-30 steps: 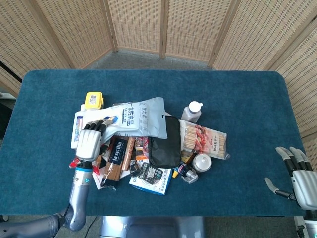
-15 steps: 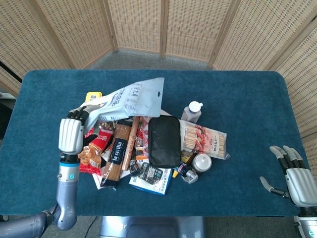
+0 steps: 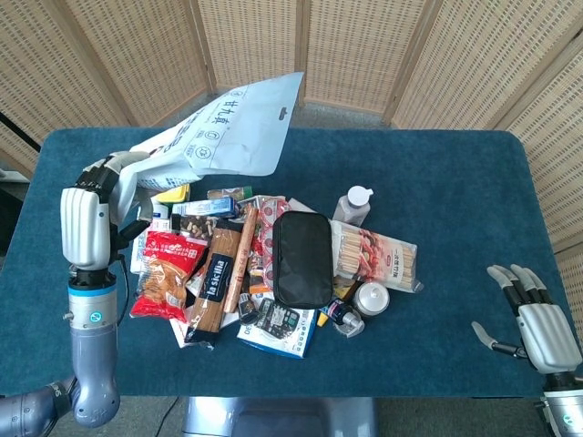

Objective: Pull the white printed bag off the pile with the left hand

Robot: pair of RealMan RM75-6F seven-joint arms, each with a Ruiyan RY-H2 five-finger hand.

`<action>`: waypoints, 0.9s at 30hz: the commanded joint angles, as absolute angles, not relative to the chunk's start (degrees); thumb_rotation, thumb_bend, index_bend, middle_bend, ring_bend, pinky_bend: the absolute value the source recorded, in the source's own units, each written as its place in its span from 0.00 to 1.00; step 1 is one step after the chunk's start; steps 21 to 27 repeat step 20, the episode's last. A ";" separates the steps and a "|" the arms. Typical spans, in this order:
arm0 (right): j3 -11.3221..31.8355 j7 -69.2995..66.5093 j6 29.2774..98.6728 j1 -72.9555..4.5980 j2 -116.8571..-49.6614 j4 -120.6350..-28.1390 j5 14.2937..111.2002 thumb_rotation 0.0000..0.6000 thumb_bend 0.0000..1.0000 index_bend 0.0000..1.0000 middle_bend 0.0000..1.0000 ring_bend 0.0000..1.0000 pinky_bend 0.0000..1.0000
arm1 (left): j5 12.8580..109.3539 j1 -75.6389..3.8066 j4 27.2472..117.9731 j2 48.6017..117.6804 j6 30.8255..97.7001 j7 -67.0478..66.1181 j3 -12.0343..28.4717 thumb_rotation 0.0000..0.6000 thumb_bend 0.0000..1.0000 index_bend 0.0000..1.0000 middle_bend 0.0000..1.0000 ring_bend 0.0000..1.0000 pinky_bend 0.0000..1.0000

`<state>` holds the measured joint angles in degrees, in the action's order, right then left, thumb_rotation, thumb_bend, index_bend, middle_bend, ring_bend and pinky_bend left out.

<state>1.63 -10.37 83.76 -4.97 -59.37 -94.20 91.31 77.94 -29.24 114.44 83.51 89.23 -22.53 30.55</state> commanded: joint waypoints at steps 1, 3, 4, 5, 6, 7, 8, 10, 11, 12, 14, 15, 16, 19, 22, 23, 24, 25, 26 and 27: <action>1.42 -12.40 83.02 -5.63 -59.37 -92.42 91.88 0.73 0.33 0.00 0.00 0.01 0.00 | 77.49 -28.96 116.14 83.23 90.58 -23.92 30.20 1.00 0.81 0.85 0.85 1.00 1.00; 1.22 -14.12 82.16 -6.34 -59.07 -91.04 92.48 0.73 0.33 0.00 0.00 0.01 0.00 | 78.01 -28.68 117.02 83.38 91.73 -24.93 29.65 1.00 0.81 0.85 0.85 1.00 1.00; 1.16 -14.90 81.81 -6.68 -58.87 -90.48 92.75 0.73 0.33 0.00 0.00 0.01 0.00 | 78.22 -28.54 117.39 83.39 92.21 -25.43 29.44 1.00 0.81 0.85 0.85 1.00 1.00; 1.04 -15.59 81.50 -6.88 -58.76 -89.95 92.87 0.74 0.33 0.00 0.00 0.01 0.00 | 78.40 -28.40 117.75 83.37 92.65 -25.89 29.26 1.00 0.81 0.85 0.85 1.00 1.00; 0.96 -16.30 81.14 -7.22 -58.65 -89.35 93.09 0.73 0.33 0.00 0.00 0.01 0.00 | 78.60 -28.23 118.24 83.28 93.17 -26.31 29.14 1.00 0.81 0.85 0.85 1.00 1.00; 0.97 -16.73 81.00 -7.44 -58.62 -89.01 93.21 0.73 0.33 0.00 0.00 0.01 0.00 | 78.65 -28.12 118.67 83.14 93.41 -26.45 29.08 1.00 0.81 0.85 0.85 1.00 1.00; 1.00 -17.05 80.93 -7.64 -58.67 -88.70 93.34 0.73 0.32 0.00 0.00 0.01 0.00 | 78.65 -28.02 119.08 82.94 93.55 -26.51 29.05 1.00 0.81 0.85 0.85 1.00 1.00; 1.10 -16.68 81.09 -7.98 -59.02 -88.34 93.71 0.73 0.33 0.00 0.00 0.01 0.00 | 78.74 -27.85 119.42 82.38 93.73 -26.21 29.10 1.00 0.81 0.85 0.85 1.00 1.00; 1.17 -16.48 81.14 -8.06 -59.22 -88.29 93.68 0.73 0.33 0.00 0.00 0.01 0.00 | 78.72 -27.77 119.43 82.14 93.72 -25.91 29.07 1.00 0.81 0.85 0.85 1.00 1.00; 1.27 -16.17 81.22 -8.10 -59.53 -88.38 93.51 0.73 0.33 0.00 0.00 0.01 0.00 | 78.68 -27.71 119.39 81.87 93.63 -25.38 29.00 1.00 0.81 0.85 0.85 1.00 1.00; 1.38 -15.56 81.64 -7.96 -60.00 -89.03 93.19 0.73 0.33 0.00 0.00 0.01 0.00 | 78.68 -27.67 119.12 81.55 93.49 -24.40 28.90 1.00 0.81 0.85 0.85 1.00 1.00; 1.37 -15.32 81.86 -7.85 -60.10 -89.34 93.14 0.73 0.33 0.00 0.00 0.01 0.00 | 78.66 -27.70 118.99 81.50 93.51 -24.06 28.91 1.00 0.81 0.85 0.85 1.00 1.00; 1.33 -15.08 81.99 -7.79 -60.13 -89.51 93.15 0.73 0.33 0.00 0.00 0.01 0.00 | 78.69 -27.75 118.78 81.49 93.51 -23.76 28.90 1.00 0.81 0.85 0.85 1.00 1.00; 1.52 -14.48 81.95 -7.93 -60.10 -89.61 92.75 0.73 0.33 0.00 0.00 0.01 0.00 | 78.58 -28.01 118.00 81.46 93.39 -22.98 28.90 1.00 0.81 0.85 0.85 1.00 1.00; 1.62 -14.46 82.14 -7.89 -60.11 -89.77 92.60 0.72 0.33 0.00 0.00 0.01 0.00 | 78.50 -28.06 117.88 81.35 93.26 -22.76 28.88 1.00 0.81 0.85 0.85 1.00 1.00; 1.62 -14.46 82.14 -7.89 -60.11 -89.77 92.60 0.72 0.33 0.00 0.00 0.01 0.00 | 78.50 -28.06 117.88 81.35 93.26 -22.76 28.88 1.00 0.81 0.85 0.85 1.00 1.00; 1.62 -14.46 82.14 -7.89 -60.11 -89.77 92.60 0.72 0.33 0.00 0.00 0.01 0.00 | 78.50 -28.06 117.88 81.35 93.26 -22.76 28.88 1.00 0.81 0.85 0.85 1.00 1.00; 1.62 -14.46 82.14 -7.89 -60.11 -89.77 92.60 0.72 0.33 0.00 0.00 0.01 0.00 | 78.50 -28.06 117.88 81.35 93.26 -22.76 28.88 1.00 0.81 0.85 0.85 1.00 1.00; 1.62 -14.46 82.14 -7.89 -60.11 -89.77 92.60 0.72 0.33 0.00 0.00 0.01 0.00 | 78.50 -28.06 117.88 81.35 93.26 -22.76 28.88 1.00 0.81 0.85 0.85 1.00 1.00; 1.62 -14.46 82.14 -7.89 -60.11 -89.77 92.60 0.72 0.33 0.00 0.00 0.01 0.00 | 78.50 -28.06 117.88 81.35 93.26 -22.76 28.88 1.00 0.81 0.85 0.85 1.00 1.00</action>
